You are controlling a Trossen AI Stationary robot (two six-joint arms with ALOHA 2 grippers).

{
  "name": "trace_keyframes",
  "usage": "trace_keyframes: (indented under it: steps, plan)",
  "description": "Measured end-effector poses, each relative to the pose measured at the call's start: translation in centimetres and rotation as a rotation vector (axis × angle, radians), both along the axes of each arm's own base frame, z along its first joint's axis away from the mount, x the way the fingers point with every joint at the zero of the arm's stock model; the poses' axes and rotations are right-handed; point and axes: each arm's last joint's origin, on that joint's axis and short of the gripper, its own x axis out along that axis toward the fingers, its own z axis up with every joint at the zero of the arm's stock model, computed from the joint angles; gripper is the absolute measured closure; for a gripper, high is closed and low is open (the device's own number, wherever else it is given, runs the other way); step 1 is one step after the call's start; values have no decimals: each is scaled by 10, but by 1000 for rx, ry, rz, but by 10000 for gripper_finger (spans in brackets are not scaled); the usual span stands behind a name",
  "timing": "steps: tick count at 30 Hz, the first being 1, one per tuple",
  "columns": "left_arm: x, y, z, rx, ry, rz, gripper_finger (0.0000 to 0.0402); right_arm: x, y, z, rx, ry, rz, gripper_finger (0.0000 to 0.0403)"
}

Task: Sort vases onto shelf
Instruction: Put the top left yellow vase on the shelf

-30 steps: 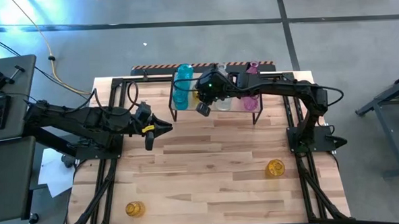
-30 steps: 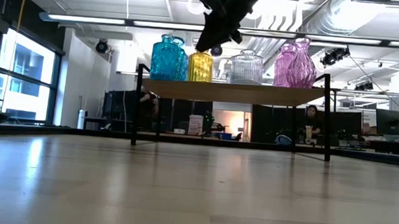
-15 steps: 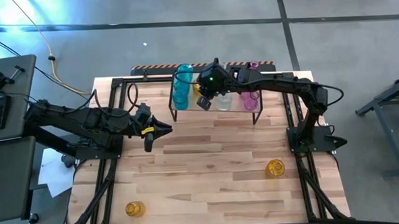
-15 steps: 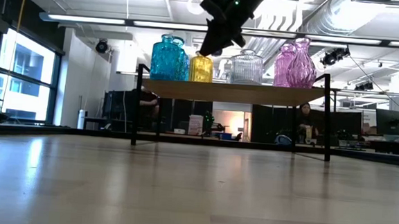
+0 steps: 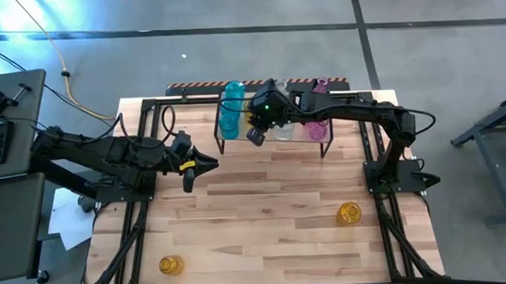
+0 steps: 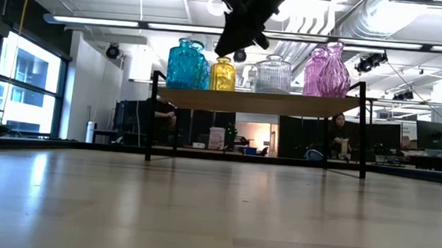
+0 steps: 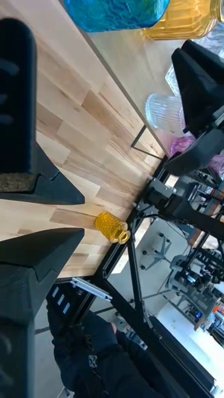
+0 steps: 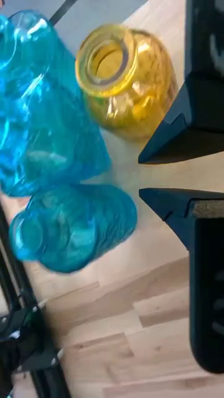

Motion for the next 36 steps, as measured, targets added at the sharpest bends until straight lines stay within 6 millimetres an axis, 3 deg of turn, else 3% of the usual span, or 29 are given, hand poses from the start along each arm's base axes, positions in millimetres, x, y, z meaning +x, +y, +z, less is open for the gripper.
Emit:
trace_keyframes:
  steps: [10,36]
  plan:
    - [0,0,0,3,0,6,339,4,-3,6,3,-94,-92,346]
    - [-1,-5,0,4,-2,-21,339,0,-20,5,46,-107,-164,346]
